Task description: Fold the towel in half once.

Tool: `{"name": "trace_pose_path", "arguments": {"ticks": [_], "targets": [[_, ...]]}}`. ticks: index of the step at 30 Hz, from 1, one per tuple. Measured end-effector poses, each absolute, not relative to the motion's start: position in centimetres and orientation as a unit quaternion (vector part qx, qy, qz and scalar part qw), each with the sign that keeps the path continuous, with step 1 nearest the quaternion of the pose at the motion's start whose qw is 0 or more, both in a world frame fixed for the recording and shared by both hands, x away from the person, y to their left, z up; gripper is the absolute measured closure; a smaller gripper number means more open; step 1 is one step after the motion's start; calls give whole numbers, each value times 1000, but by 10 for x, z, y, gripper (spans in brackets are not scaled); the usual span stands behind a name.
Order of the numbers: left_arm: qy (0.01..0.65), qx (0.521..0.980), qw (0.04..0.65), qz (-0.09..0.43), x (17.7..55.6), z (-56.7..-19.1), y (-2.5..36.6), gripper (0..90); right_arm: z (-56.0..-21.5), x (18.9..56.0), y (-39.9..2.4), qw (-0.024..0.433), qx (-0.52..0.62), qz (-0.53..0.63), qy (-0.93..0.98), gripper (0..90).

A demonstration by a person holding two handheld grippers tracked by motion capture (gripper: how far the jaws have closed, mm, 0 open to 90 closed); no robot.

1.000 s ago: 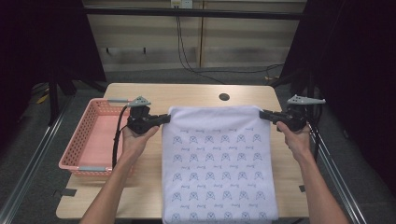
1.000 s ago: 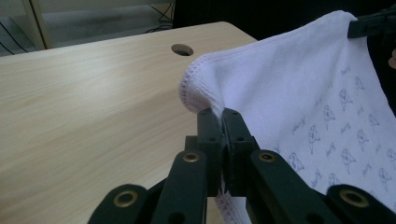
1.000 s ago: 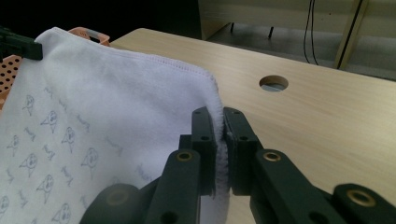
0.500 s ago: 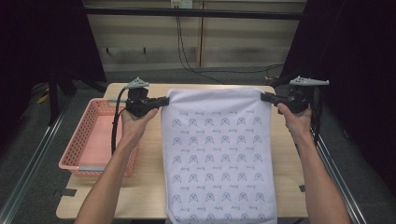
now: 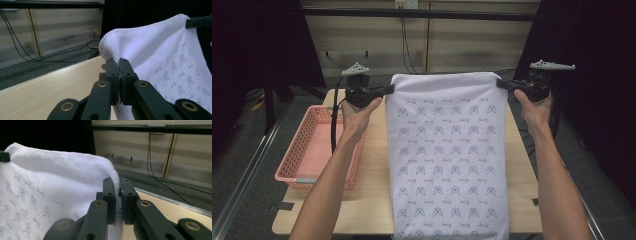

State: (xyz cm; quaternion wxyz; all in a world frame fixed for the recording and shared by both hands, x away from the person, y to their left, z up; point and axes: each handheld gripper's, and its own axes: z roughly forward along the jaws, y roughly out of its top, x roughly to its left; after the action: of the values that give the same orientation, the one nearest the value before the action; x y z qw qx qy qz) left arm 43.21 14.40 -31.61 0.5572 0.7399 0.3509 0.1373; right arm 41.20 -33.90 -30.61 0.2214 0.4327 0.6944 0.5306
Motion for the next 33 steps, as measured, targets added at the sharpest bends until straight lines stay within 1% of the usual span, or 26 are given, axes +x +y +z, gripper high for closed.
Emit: {"name": "trace_pose_path", "arguments": {"ticks": [3,7,9,11,14,15,16,18,20,21,22,23,25,26,27,28,30,31,33], "targets": [[348,749,548,133,425,-325,146,877,-311,402,-338,218,423,534,699,849],[333,761,544,118,403,-339,146,877,-325,382,-340,199,411,541,706,850],[323,768,542,113,389,-345,145,877,-333,365,-342,186,403,547,710,850],[314,769,548,100,373,-352,144,877,-338,351,-344,181,395,545,717,850],[308,778,542,83,351,-368,142,876,-352,324,-348,163,391,548,722,850],[309,782,535,79,344,-373,141,877,-359,316,-349,155,391,548,723,850],[311,783,535,67,336,-381,141,876,-375,298,-350,141,396,531,736,850],[320,779,537,51,318,-393,142,876,-380,292,-351,136,395,527,740,850],[327,781,531,41,305,-405,141,876,-394,273,-351,122,398,515,749,850],[324,783,529,45,297,-411,141,876,-398,267,-351,117,396,516,751,850],[325,778,537,30,289,-418,143,876,-403,258,-351,106,397,517,751,850],[323,781,534,15,283,-424,145,876,-409,248,-351,99,400,513,753,850],[319,796,514,16,272,-433,146,876,-419,233,-349,87,400,504,761,850],[322,798,509,4,266,-439,149,875,-427,222,-348,77,401,487,772,850],[320,804,501,-1,260,-444,151,875,-427,222,-348,77,401,487,772,850],[322,811,489,2,254,-448,153,875,-438,210,-347,53,406,473,780,850],[328,814,480,-14,248,-455,157,875,-442,207,-346,49,406,464,786,849],[327,820,470,-12,245,-461,157,875,-448,203,-344,46,409,449,793,849],[330,827,455,-24,240,-473,156,875,-460,198,-340,21,409,438,800,849]]}}
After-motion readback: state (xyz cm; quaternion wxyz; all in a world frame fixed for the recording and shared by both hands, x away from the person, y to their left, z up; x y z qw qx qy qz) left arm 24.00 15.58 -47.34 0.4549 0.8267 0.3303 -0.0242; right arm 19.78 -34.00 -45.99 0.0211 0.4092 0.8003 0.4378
